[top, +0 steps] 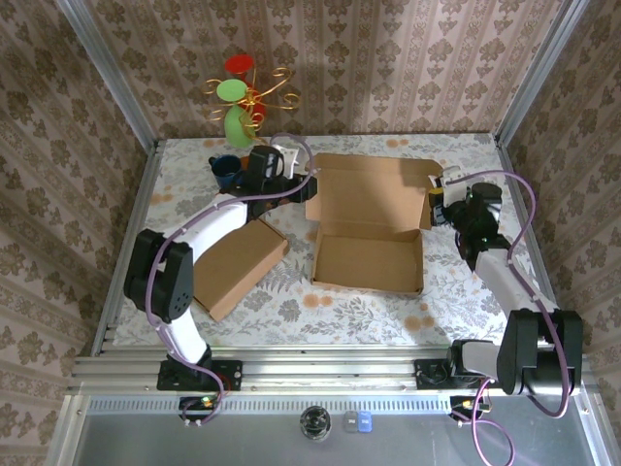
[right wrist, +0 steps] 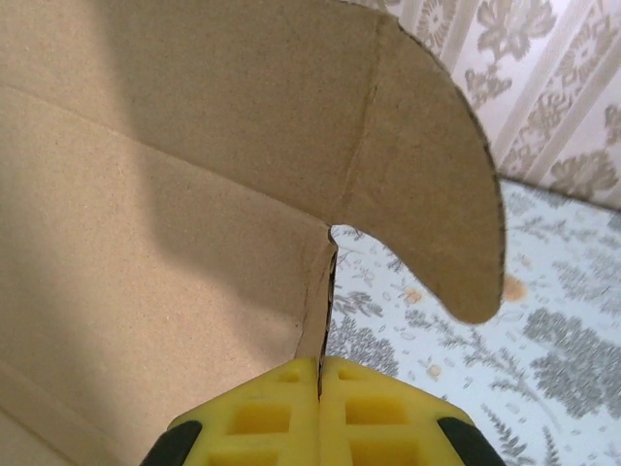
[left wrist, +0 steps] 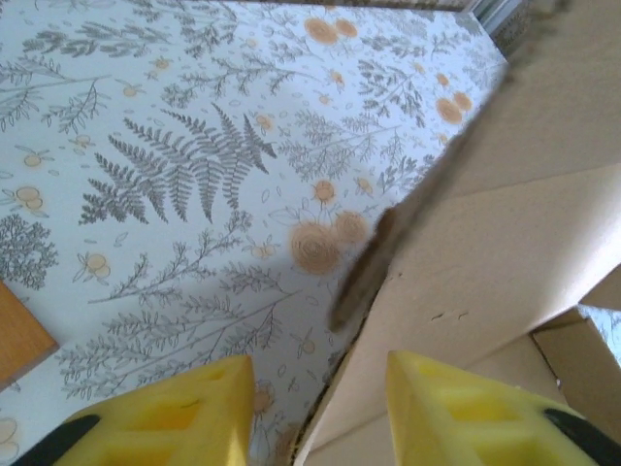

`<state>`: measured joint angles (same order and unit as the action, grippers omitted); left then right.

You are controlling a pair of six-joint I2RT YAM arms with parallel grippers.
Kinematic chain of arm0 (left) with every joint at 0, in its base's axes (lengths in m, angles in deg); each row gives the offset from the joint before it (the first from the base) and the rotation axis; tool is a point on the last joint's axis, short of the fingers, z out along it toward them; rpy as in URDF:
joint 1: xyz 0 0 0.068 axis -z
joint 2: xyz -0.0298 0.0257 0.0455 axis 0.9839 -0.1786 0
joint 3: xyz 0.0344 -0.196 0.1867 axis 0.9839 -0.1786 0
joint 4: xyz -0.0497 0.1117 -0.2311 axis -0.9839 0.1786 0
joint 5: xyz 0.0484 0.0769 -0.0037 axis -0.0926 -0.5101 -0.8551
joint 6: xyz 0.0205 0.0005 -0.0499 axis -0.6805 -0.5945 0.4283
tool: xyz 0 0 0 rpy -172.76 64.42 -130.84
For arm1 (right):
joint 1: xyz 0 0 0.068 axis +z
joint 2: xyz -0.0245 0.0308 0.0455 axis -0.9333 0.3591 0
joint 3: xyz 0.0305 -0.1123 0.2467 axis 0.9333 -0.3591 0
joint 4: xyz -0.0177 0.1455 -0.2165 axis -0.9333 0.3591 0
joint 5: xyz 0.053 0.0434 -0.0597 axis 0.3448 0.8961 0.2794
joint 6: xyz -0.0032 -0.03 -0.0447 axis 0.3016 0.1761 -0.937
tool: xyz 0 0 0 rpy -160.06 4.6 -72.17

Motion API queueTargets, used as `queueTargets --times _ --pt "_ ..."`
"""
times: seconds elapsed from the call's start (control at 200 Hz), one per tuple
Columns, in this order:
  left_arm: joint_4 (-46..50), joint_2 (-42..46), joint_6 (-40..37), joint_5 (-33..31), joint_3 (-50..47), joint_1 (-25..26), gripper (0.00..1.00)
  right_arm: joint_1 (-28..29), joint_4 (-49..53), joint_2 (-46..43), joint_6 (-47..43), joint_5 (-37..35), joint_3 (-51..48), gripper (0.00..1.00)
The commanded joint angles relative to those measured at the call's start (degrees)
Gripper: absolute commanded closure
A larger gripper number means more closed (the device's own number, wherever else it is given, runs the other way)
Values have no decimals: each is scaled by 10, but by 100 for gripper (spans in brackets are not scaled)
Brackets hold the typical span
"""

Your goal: Fold the paper box

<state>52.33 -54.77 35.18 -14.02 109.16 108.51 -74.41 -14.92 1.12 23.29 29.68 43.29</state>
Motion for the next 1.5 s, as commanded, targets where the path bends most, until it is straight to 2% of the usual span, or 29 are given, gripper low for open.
queueTargets --times 0.0,0.26,0.44,0.545,0.565,0.615,0.865,1.105,1.24,1.255,1.495 --pt "77 29 -27 31 28 -12 55 1 -24 -22 -67 -2 -17 100" --pt "152 65 -84 73 34 -17 44 1 -25 -39 -90 13 -37 100" --pt "206 59 -132 89 80 -21 40 1 -24 -45 -98 25 -34 100" --pt "246 43 -153 85 111 -23 39 1 -17 -56 -104 31 -29 100" --pt "251 39 -154 87 117 -39 39 1 -15 -59 -106 32 -29 100" --pt "263 30 -159 93 129 -44 39 2 -10 -64 -113 35 -28 100" --pt "277 1 -188 104 161 -39 38 5 -3 -78 -117 43 -34 100" --pt "309 -54 -218 78 226 -33 36 10 1 -80 -122 43 -35 100" --pt "337 -87 -232 83 273 -30 41 10 -1 -78 -120 41 -38 100" --pt "341 -90 -235 82 277 -15 42 10 -1 -78 -119 40 -38 100" --pt "395 -110 -260 74 297 1 60 10 -7 -70 -117 33 -38 100"
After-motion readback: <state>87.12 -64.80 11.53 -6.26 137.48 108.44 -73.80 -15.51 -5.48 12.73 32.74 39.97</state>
